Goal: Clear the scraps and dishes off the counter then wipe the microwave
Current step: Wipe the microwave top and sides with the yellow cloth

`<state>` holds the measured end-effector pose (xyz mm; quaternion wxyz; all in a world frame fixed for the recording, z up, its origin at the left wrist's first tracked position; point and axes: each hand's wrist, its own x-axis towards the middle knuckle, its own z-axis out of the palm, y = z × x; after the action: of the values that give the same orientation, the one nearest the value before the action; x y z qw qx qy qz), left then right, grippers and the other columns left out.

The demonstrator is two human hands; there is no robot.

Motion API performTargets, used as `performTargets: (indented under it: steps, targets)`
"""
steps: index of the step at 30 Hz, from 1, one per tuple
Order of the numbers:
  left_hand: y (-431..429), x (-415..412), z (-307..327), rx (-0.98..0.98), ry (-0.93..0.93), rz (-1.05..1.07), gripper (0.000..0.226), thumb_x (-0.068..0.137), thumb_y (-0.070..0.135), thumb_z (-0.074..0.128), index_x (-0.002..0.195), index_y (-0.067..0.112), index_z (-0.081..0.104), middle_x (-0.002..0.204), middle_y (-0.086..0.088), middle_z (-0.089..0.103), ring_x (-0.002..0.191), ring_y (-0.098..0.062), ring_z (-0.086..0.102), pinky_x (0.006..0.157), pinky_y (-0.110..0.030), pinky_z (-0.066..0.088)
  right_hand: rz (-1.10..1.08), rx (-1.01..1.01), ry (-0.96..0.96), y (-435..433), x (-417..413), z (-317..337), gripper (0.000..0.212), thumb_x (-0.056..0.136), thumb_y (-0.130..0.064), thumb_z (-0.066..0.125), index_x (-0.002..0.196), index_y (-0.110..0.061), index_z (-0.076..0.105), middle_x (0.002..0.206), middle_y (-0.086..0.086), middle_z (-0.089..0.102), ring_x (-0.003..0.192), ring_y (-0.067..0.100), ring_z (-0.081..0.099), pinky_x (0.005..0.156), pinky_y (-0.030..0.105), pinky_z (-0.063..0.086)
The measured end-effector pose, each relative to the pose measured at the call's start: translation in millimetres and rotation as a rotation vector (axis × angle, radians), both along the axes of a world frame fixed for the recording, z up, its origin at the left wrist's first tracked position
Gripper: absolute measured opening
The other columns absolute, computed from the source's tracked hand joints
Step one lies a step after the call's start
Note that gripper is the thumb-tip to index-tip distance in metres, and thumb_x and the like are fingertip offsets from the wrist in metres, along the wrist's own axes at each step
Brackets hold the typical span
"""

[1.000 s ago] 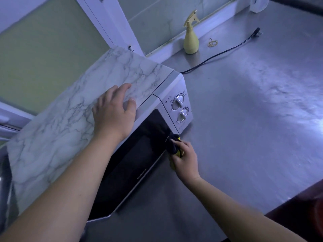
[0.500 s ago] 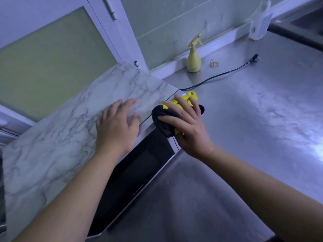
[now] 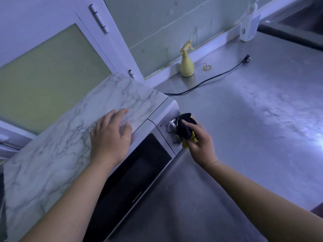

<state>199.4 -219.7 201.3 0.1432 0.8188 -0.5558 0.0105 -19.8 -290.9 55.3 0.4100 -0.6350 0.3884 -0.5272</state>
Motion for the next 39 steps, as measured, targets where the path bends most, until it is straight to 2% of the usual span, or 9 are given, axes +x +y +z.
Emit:
performTargets:
  steps: [8,12,14,17,19,24,28,35,39]
  targets:
    - [-0.4,-1.5,1.3,-0.001,-0.006,0.006,0.053,0.09,0.048,0.032,0.142,0.041,0.044,0.153,0.005,0.04,0.143,-0.02,0.03,0.116,-0.049,0.021,-0.111,-0.088,-0.103,-7.0,11.3,34.9,0.055,0.075,0.009,0.057,0.126,-0.01,0.067,0.139,0.003,0.059,0.133,0.013,0.052,0.11,0.027,0.04]
    - [-0.7,2.1,0.0,-0.012,-0.004,0.014,0.054,0.089,0.051,0.032,0.141,0.042,0.044,0.153,0.006,0.041,0.142,-0.02,0.031,0.116,-0.05,0.022,-0.133,-0.109,-0.099,15.6,39.8,20.4,0.062,0.07,0.021,0.047,0.127,0.0,0.064,0.142,0.022,0.053,0.14,0.034,0.045,0.116,0.047,0.036]
    - [-1.2,2.8,-0.6,-0.018,-0.001,0.005,0.053,0.089,0.051,0.032,0.14,0.042,0.044,0.153,0.006,0.041,0.143,-0.02,0.031,0.116,-0.05,0.022,-0.132,-0.015,-0.143,22.6,40.7,3.5,0.067,0.072,0.022,0.047,0.131,-0.004,0.062,0.145,0.013,0.053,0.141,0.03,0.044,0.116,0.049,0.036]
    - [-1.2,2.4,-0.9,-0.018,-0.004,0.004,0.051,0.091,0.049,0.034,0.14,0.041,0.045,0.152,0.007,0.041,0.143,-0.02,0.031,0.115,-0.05,0.021,-0.134,0.134,-0.16,26.2,32.6,-10.0,0.069,0.078,0.016,0.056,0.134,-0.023,0.061,0.144,-0.01,0.054,0.136,0.011,0.049,0.113,0.029,0.039]
    - [-1.5,2.3,-0.8,-0.013,-0.006,0.004,0.049,0.092,0.047,0.036,0.14,0.041,0.045,0.152,0.006,0.041,0.142,-0.021,0.032,0.115,-0.049,0.021,-0.083,0.221,-0.068,25.7,19.9,-19.4,0.063,0.081,0.012,0.06,0.131,-0.027,0.063,0.139,-0.006,0.06,0.13,0.01,0.054,0.109,0.022,0.04]
    - [-3.4,4.5,-4.0,-0.006,-0.02,0.022,0.044,0.098,0.043,0.041,0.142,0.04,0.044,0.153,0.006,0.04,0.141,-0.02,0.032,0.115,-0.047,0.02,0.018,0.452,0.19,13.7,-36.4,-15.9,0.036,0.086,-0.017,0.065,0.107,-0.046,0.071,0.089,-0.019,0.071,0.087,0.001,0.064,0.086,0.04,0.054]
    - [-4.8,4.5,-4.9,0.0,-0.011,0.041,0.048,0.096,0.045,0.042,0.143,0.036,0.045,0.153,0.006,0.04,0.141,-0.021,0.033,0.115,-0.046,0.023,-0.102,0.322,0.152,-11.8,-49.6,50.1,0.026,0.088,-0.025,0.058,0.097,-0.049,0.063,0.079,-0.01,0.065,0.075,0.014,0.061,0.078,0.047,0.056]
    - [13.2,-15.1,12.8,-0.069,0.028,0.047,0.037,0.094,0.029,0.053,0.125,0.013,0.064,0.129,-0.007,0.063,0.12,-0.031,0.054,0.103,-0.038,0.04,0.1,-0.336,0.396,-28.8,13.9,179.1,0.088,0.072,0.008,0.05,0.148,-0.036,0.038,0.127,0.001,0.064,0.105,0.021,0.056,0.091,0.04,0.045]
    - [77.6,-20.9,19.9,-0.164,0.069,0.046,0.029,0.088,0.026,0.057,0.111,0.015,0.071,0.118,-0.001,0.069,0.114,-0.027,0.059,0.101,-0.042,0.042,0.163,-0.745,0.656,-36.3,48.9,196.1,0.075,0.07,0.01,0.053,0.14,-0.017,0.056,0.137,-0.001,0.062,0.137,0.028,0.046,0.111,0.058,0.023]
